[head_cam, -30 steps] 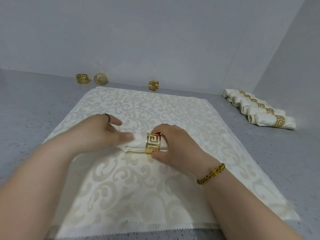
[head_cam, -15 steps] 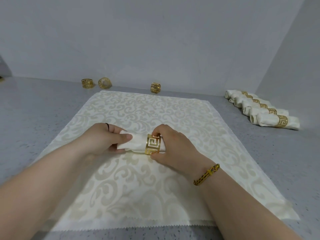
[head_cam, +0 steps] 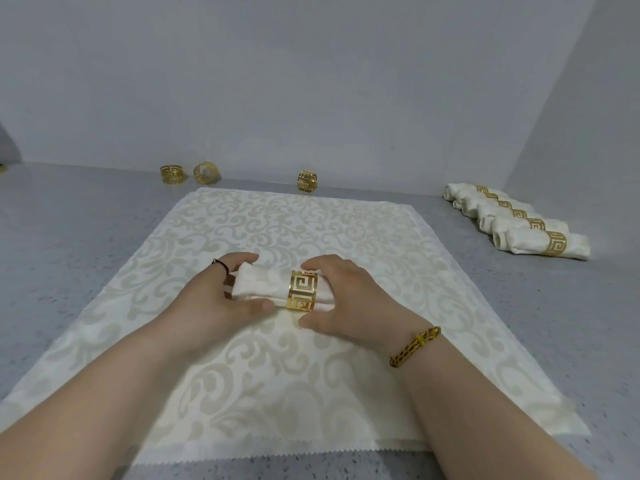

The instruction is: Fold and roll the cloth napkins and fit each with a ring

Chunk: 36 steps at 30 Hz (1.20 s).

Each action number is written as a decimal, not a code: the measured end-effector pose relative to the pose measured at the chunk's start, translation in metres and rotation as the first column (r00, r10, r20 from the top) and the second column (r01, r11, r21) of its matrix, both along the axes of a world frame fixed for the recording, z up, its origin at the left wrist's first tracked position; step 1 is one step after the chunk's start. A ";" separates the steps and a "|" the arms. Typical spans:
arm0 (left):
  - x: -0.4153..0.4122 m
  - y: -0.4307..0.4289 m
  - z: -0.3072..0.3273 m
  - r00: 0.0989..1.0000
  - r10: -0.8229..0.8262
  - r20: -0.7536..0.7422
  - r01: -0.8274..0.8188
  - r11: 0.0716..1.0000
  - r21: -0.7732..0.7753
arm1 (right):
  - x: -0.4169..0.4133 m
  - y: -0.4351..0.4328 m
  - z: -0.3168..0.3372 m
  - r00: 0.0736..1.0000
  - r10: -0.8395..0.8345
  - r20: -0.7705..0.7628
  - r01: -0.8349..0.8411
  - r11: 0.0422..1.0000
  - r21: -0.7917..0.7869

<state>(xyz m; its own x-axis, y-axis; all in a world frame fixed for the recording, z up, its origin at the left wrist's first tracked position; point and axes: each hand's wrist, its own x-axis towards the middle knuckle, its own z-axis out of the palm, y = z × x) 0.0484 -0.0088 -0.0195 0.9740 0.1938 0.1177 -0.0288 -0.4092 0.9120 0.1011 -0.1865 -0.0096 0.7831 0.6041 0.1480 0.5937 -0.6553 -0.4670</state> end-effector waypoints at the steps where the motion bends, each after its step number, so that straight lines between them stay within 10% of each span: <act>1: 0.000 0.002 -0.001 1.000 -0.015 0.004 0.014 0.999 0.045 | 0.001 -0.004 0.002 0.999 -0.027 -0.034 0.027 1.000 0.003; 10: -0.001 0.024 0.005 0.973 -0.205 -0.109 0.224 0.954 0.199 | 0.008 -0.046 0.017 0.907 -0.245 -0.342 0.193 0.965 -0.179; 26: -0.006 0.000 0.005 0.999 -0.048 0.013 0.048 0.996 -0.069 | 0.002 -0.059 0.020 0.735 -0.082 -0.673 0.457 0.793 0.403; 36: 0.036 -0.110 0.045 0.981 -0.172 0.093 0.150 0.967 0.207 | 0.020 -0.161 0.027 0.692 -0.163 -0.703 0.661 0.533 0.528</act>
<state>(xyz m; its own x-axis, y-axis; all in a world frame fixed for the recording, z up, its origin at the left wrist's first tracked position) 0.0841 -0.1186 0.0251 0.9694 -0.0028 0.2456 -0.2045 -0.5629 0.8008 0.1215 -0.3471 0.0179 0.9843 0.0716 -0.1613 -0.1573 -0.0583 -0.9858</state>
